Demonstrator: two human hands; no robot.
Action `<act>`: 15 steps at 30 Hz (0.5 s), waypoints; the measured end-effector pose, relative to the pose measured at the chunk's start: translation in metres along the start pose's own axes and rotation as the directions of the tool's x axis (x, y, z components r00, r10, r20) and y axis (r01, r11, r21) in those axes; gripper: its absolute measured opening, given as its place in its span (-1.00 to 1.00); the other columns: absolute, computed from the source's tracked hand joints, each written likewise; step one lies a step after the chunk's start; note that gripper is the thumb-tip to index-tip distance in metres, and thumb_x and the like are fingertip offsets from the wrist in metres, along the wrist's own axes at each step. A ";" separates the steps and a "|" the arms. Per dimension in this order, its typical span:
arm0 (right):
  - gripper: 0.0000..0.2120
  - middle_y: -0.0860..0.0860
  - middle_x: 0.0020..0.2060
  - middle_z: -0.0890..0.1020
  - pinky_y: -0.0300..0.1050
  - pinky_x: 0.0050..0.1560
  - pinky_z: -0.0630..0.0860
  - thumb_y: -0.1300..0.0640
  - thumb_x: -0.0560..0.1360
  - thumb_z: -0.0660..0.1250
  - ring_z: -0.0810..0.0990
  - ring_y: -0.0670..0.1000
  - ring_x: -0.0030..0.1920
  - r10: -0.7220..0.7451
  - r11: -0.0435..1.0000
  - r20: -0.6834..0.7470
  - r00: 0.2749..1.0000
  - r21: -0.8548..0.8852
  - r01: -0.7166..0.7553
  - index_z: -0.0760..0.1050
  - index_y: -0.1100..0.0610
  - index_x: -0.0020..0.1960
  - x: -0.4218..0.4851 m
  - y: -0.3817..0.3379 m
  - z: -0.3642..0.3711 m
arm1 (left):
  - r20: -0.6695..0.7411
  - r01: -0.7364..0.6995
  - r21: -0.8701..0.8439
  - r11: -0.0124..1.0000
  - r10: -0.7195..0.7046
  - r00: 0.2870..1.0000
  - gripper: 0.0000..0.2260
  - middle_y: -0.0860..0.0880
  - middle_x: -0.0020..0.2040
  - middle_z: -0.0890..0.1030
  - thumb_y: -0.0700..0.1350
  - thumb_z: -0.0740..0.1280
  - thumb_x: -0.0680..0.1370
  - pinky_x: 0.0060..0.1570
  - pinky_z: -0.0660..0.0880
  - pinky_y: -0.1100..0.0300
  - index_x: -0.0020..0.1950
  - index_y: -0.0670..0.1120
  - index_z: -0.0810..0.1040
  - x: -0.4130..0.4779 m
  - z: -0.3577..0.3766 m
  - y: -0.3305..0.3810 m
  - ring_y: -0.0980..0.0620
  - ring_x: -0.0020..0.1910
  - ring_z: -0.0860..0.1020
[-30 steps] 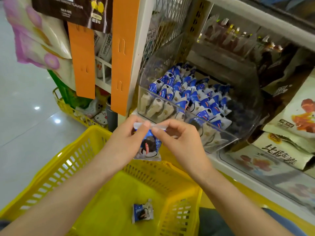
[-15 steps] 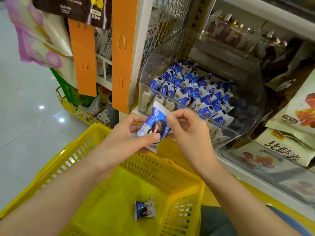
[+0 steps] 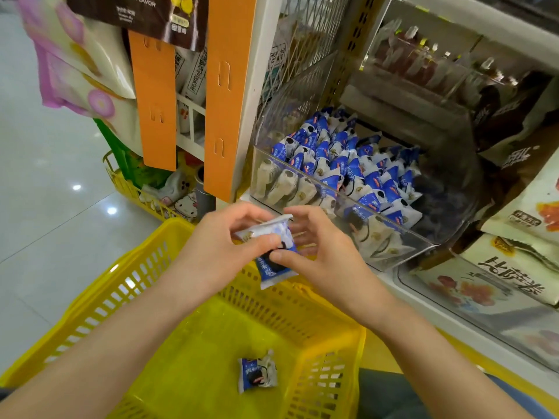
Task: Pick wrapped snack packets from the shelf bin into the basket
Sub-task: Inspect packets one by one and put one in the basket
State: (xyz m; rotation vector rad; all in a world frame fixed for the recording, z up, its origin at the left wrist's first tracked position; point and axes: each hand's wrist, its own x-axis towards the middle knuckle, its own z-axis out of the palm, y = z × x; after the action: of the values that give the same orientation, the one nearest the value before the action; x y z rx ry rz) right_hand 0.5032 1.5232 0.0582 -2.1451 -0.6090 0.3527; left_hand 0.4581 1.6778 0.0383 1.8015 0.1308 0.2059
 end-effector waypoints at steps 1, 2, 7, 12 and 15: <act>-0.62 -0.17 -0.06 0.59 -0.31 -0.03 0.52 0.08 0.38 0.45 0.56 -0.23 -0.05 0.004 1.000 0.000 1.000 -0.011 -0.004 0.41 -0.06 0.13 0.001 0.000 0.000 | 0.004 0.008 -0.008 1.000 -0.008 1.000 -0.88 0.12 -0.21 0.67 -0.13 0.40 0.44 -0.28 0.48 0.37 -0.12 0.10 0.57 0.000 0.002 -0.001 0.29 -0.23 0.59; -0.68 -0.16 -0.10 0.60 -0.28 -0.06 0.54 0.09 0.38 0.45 0.58 -0.21 -0.10 0.017 1.000 0.003 1.000 -0.011 -0.017 0.43 -0.07 0.06 0.001 0.001 0.000 | -0.003 0.016 -0.028 0.999 -0.016 1.000 -0.90 0.10 -0.24 0.67 -0.15 0.37 0.47 -0.33 0.46 0.40 -0.13 0.07 0.57 0.001 0.003 -0.003 0.29 -0.27 0.58; -0.77 -0.15 -0.15 0.59 -0.22 -0.12 0.58 0.08 0.43 0.40 0.62 -0.16 -0.17 0.034 0.992 0.009 0.999 0.125 -0.034 0.43 -0.04 0.04 0.000 0.001 0.003 | -0.048 0.013 -0.070 0.997 -0.016 0.999 -0.85 0.12 -0.39 0.63 -0.19 0.32 0.51 -0.43 0.43 0.40 -0.24 -0.01 0.54 0.004 0.001 -0.003 0.27 -0.44 0.52; -0.94 -0.05 -0.21 0.66 -0.12 -0.09 0.59 0.06 0.49 0.32 0.64 -0.13 -0.15 -0.017 0.986 -0.068 0.998 0.164 0.028 0.54 0.02 -0.06 0.000 -0.001 0.001 | -0.036 -0.009 -0.013 1.000 0.008 0.999 -0.83 0.01 -0.35 0.62 -0.11 0.31 0.51 -0.35 0.49 0.19 -0.28 0.03 0.54 0.000 0.002 0.000 0.14 -0.38 0.54; -0.97 -0.06 -0.24 0.67 -0.17 -0.15 0.58 0.11 0.47 0.36 0.64 -0.13 -0.20 -0.030 0.985 -0.091 0.995 0.167 0.045 0.56 0.02 -0.16 0.001 0.000 0.000 | -0.048 -0.031 0.068 0.997 0.034 0.998 -0.84 -0.01 -0.31 0.60 -0.06 0.29 0.50 -0.27 0.49 0.02 -0.29 0.06 0.52 -0.003 0.003 0.003 -0.09 -0.28 0.55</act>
State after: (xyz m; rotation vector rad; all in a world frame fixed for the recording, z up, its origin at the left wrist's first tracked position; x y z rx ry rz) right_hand 0.5035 1.5239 0.0583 -1.9739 -0.5480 0.2770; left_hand 0.4557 1.6740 0.0401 1.8672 0.1450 0.2717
